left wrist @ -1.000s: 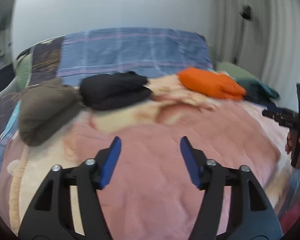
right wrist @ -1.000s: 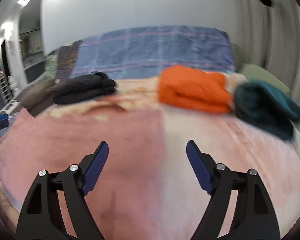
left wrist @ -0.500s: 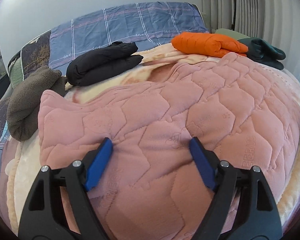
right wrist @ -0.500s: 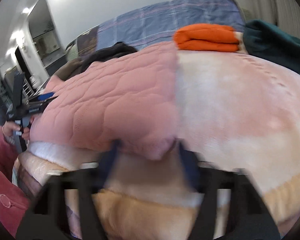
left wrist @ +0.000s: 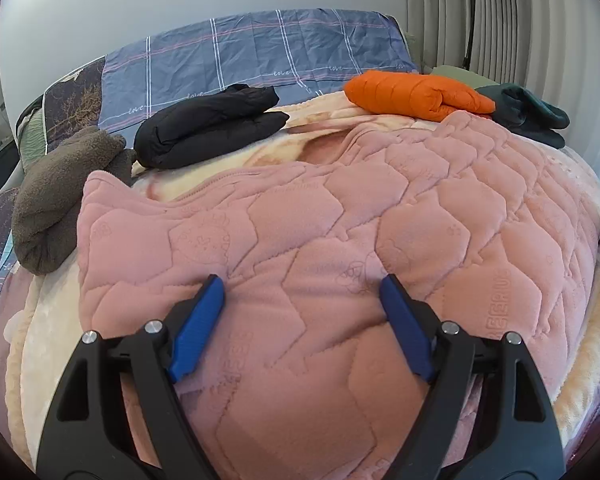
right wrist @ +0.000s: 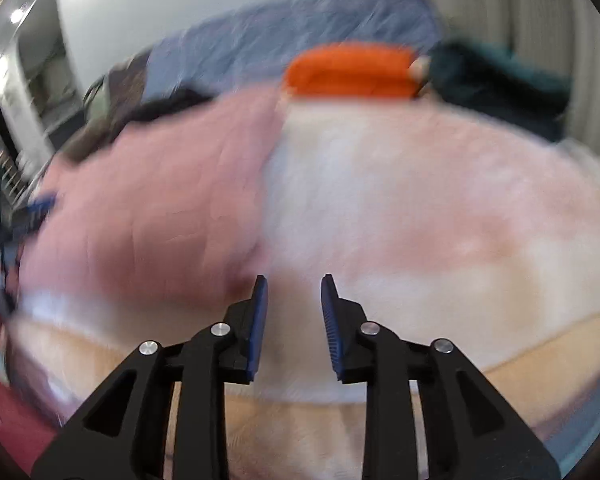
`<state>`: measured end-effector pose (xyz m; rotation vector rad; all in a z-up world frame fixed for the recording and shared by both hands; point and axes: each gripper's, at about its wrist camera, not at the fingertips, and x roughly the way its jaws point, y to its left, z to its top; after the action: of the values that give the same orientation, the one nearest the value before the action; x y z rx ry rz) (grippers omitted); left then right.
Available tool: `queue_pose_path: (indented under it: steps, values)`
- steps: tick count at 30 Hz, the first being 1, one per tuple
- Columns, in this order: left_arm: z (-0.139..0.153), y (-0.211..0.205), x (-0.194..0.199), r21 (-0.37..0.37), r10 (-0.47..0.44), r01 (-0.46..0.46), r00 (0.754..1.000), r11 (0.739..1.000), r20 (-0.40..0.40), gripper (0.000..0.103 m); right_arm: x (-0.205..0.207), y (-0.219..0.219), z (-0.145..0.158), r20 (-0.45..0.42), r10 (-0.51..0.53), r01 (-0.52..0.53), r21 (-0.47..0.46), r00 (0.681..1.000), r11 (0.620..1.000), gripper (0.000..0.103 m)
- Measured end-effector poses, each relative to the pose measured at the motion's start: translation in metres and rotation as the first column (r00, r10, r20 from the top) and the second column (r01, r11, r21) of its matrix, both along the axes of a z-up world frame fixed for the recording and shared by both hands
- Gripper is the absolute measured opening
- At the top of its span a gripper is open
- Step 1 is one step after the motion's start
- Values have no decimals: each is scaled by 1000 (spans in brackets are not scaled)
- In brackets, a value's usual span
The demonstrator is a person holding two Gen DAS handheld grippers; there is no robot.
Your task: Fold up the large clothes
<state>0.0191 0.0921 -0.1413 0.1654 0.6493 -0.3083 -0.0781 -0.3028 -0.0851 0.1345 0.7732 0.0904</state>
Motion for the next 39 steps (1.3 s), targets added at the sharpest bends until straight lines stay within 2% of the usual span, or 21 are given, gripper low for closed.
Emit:
queue_pose_path:
  steps: [2, 4, 7, 9, 11, 12, 13, 17, 22, 25, 29, 31, 33, 34, 35, 37, 39]
  values:
    - [0, 0, 0, -7, 2, -2, 1000, 1000, 3, 82, 0, 3, 26, 85, -11, 9, 31, 996, 999, 29]
    - [0, 0, -1, -10, 4, -4, 1000, 1000, 11, 82, 9, 24, 43, 151, 43, -50, 46, 988, 998, 41]
    - [0, 1, -3, -22, 7, -6, 1000, 1000, 20, 82, 30, 65, 44, 171, 155, -162, 29, 973, 986, 47]
    - [0, 3, -5, -37, 7, -6, 1000, 999, 25, 82, 48, 82, 34, 134, 185, -190, 21, 973, 982, 51]
    - [0, 7, -7, -59, 5, -3, 1000, 998, 30, 82, 73, 93, -1, -9, 162, -162, -8, 987, 987, 56]
    - [0, 9, -8, -69, 3, 0, 1000, 998, 31, 82, 78, 93, -17, -40, 154, -155, -8, 987, 988, 58]
    - [0, 11, -9, -88, -4, 7, 999, 996, 34, 82, 76, 92, -24, -32, 152, -152, -3, 988, 988, 59]
    - [-1, 16, -9, -126, -13, 18, 999, 992, 38, 82, 75, 90, -20, -57, 133, -132, 11, 990, 991, 61]
    - [4, 19, -10, -161, 2, 4, 999, 987, 34, 82, 67, 97, -17, -85, 118, -121, -26, 989, 992, 62]
    - [15, 31, -20, -208, 40, -32, 999, 978, 34, 82, 65, 109, 5, -26, 97, -99, -63, 995, 993, 61]
    - [25, 52, -33, -222, 121, -104, 991, 969, 62, 80, 66, 143, 41, 131, 103, -83, -146, 986, 986, 64]
    - [21, 61, -30, -226, 154, -139, 987, 964, 51, 79, 76, 159, 48, 139, 47, -16, -215, 989, 976, 85]
    - [11, 68, -25, -220, 195, -188, 981, 957, 9, 74, 91, 176, 57, 180, 59, -23, -197, 982, 980, 85]
    - [3, 71, -23, -228, 204, -204, 979, 952, -23, 74, 104, 187, 60, 173, 73, -40, -185, 982, 982, 85]
    - [0, 72, -24, -236, 206, -205, 978, 950, -22, 74, 113, 192, 62, 168, 83, -54, -168, 982, 984, 83]
    - [0, 73, -28, -240, 206, -202, 979, 950, -7, 74, 132, 205, 65, 159, 99, -79, -128, 982, 989, 66]
    - [0, 74, -28, -242, 204, -199, 979, 950, -6, 74, 160, 214, 63, 105, 119, -113, -62, 987, 992, 56]
